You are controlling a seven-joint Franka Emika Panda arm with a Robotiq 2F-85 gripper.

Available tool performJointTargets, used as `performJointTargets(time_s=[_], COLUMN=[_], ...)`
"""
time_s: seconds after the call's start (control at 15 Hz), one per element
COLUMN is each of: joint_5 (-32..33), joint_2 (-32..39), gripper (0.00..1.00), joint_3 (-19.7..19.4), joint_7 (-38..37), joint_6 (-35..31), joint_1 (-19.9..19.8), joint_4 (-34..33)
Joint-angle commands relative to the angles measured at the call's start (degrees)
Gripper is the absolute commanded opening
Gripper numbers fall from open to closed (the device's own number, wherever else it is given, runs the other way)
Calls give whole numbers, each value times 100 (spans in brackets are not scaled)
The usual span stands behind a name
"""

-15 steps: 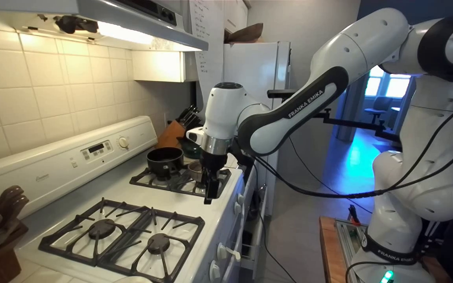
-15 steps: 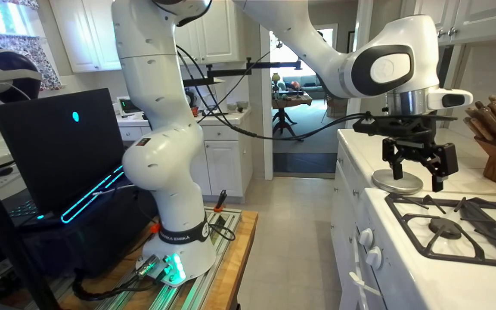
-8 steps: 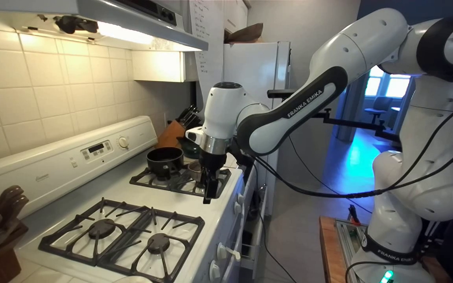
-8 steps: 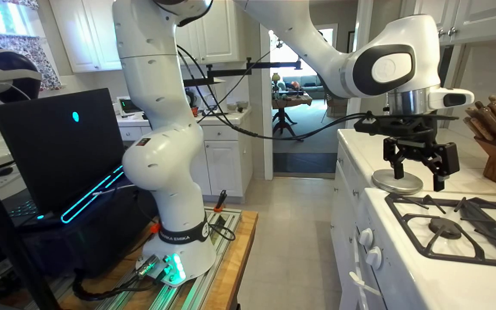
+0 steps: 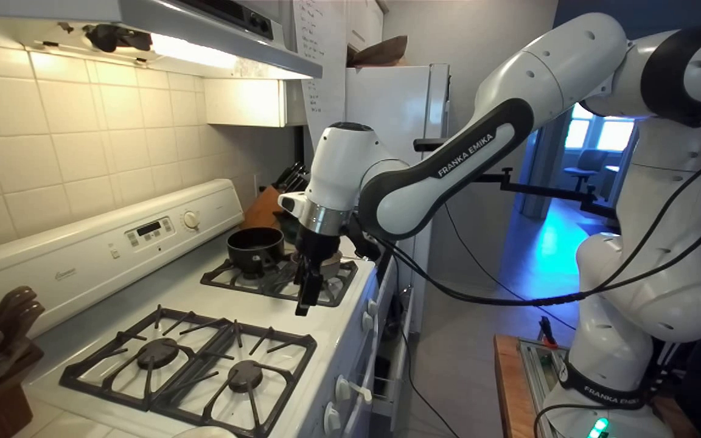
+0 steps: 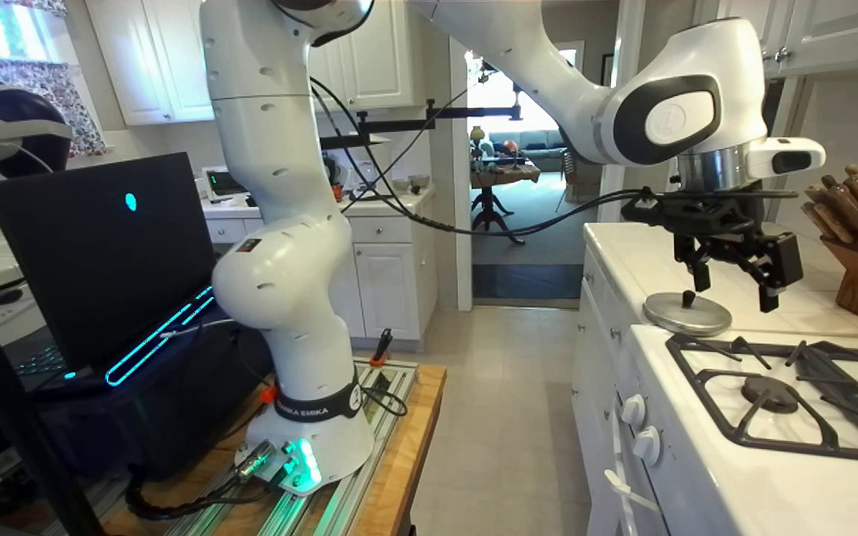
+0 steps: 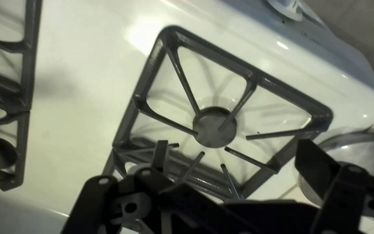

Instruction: Put the silver lid on the silver pot.

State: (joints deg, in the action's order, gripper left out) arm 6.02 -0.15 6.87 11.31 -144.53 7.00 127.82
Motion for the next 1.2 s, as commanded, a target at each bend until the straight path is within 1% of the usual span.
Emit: performJointTargets(time_s=[0.0,0.2,0.4,0.73,0.93,1.13], joint_5=[-535,-667,-624,-544,-411,-360], joint_2=[625,1096,1503,2090,2367,2561], gripper=[100,100,100,100,100,100], joint_3=[219,414,524,592,527,506], joint_7=[329,268,107,-156,-543,-777], joint_6=[-249,-166,-123,-53,103,209], joint_1=[186,267,306,426,599,748], joint_4=[-596,-1012,-1372,-1944,-2234,-2452])
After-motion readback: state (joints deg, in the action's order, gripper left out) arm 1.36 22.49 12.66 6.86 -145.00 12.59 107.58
